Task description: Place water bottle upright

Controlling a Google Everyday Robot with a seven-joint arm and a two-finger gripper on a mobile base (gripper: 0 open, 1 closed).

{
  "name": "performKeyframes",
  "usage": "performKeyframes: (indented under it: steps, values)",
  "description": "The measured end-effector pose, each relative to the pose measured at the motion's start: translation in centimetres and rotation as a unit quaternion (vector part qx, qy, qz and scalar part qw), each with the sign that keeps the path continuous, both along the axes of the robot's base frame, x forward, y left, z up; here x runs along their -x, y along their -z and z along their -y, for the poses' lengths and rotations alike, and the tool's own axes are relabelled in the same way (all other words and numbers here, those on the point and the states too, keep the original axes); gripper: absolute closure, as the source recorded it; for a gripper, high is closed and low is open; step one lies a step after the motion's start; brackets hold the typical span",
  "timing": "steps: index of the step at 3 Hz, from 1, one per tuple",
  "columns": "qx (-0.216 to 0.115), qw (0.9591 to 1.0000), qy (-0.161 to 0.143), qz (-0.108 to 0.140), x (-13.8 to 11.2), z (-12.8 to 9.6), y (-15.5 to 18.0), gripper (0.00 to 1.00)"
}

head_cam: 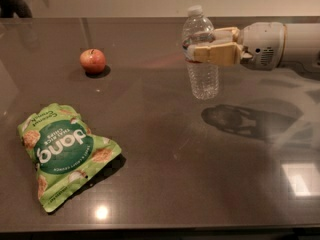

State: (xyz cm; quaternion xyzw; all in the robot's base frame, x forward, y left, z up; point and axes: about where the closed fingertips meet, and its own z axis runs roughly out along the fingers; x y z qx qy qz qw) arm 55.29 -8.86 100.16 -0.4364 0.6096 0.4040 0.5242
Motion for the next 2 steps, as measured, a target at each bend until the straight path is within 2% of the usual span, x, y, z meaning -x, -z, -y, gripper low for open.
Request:
performKeyframes:
  steps: [2]
  values:
    - [-0.047,0.9986,0.018,0.015,-0.3,1.5,2.0,1.0]
